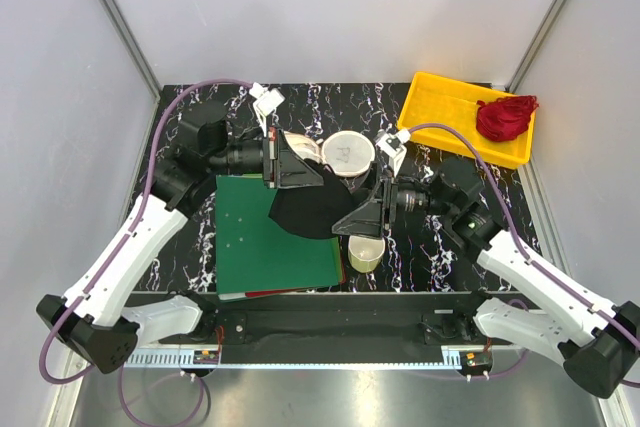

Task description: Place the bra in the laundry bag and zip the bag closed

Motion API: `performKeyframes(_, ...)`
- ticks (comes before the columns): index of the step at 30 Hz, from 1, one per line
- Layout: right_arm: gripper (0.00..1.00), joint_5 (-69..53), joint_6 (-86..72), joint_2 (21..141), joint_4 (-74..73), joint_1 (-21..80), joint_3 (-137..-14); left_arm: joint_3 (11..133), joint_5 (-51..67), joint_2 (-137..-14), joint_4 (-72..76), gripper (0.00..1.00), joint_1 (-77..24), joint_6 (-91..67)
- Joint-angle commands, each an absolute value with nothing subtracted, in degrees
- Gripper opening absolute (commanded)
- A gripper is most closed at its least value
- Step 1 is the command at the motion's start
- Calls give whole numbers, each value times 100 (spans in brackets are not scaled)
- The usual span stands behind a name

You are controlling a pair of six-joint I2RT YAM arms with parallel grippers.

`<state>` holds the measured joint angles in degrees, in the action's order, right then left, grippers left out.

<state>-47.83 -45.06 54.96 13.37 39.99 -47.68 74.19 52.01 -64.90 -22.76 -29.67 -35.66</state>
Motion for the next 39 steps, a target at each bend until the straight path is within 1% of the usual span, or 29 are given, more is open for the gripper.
performKeyframes(1, 100, -5642, -4166, 5625, 1205, 4017, -5177, 7444, 5748, -6302, -2109, 0, -2962, -3156)
performKeyframes(3, 100, -5809, -4175, 5616, 1160, 4017, -5194, 7453, 5748, -6276, -2118, 0, -2962, -3059)
performKeyframes(6, 100, -5599, -4096, 5572, 967, 4017, -5221, 7479, 5827, -6293, -2136, 0, -2997, -3032)
performKeyframes(10, 100, -4959, -3720, 5677, 520, 4017, -5457, 7471, 5818, -6302, -2136, 0, -3085, -2971)
performKeyframes(11, 100, -4679, -3579, 5713, 153, 4017, -5632, 7462, 5844, -6302, -2136, 0, -3102, -2971)
performKeyframes(13, 100, -4597, -3150, 5739, 35, 4017, -5704, 7453, 5871, -6293, -2144, 0, -3173, -2936)
performKeyframes(16, 100, -4517, -2438, 5739, -780, 4017, -6019, 7436, 5941, -6214, -2136, 0, -3199, -2822)
performKeyframes(17, 100, -4622, -2304, 5765, -1304, 4017, -6264, 7427, 5950, -6179, -2214, 0, -3199, -2726)
performKeyframes(19, 100, -4868, -2015, 5853, -1773, 4017, -6450, 7514, 5863, -6170, -2433, 0, -3199, -2541)
performKeyframes(20, 100, -5104, -1891, 5862, -2280, 4017, -6582, 7558, 5819, -6170, -2687, 0, -3199, -2323)
performKeyframes(22, 100, -5011, -1444, 5740, -2801, 4017, -6653, 7681, 5678, -6161, -2917, 0, -3199, -2093)
performKeyframes(24, 100, -4633, -1179, 5573, -3417, 4017, -6802, 7769, 5477, -6170, -3338, 0, -3199, -1698)
performKeyframes(26, 100, -4151, -1046, 5467, -3533, 4017, -6969, 7857, 5432, -6187, -3611, 0, -3208, -1452)
performKeyframes(28, 100, -4087, -1037, 5467, -3341, 4017, -7057, 7814, 5449, -6179, -3630, 0, -3269, -1380)
performKeyframes(30, 100, -4253, -1055, 5720, -2884, 4017, -7171, 7805, 5449, -6187, -3639, 0, -3418, -1336)
performKeyframes(35, 100, -4456, -914, 6459, -2664, 4017, -7795, 7840, 5344, -6214, -3665, 0, -3656, -1345)
performKeyframes(39, 100, -4965, -1151, 6767, -2347, 4017, -7700, 7884, 5291, -6144, -3674, 0, -3691, -1354)
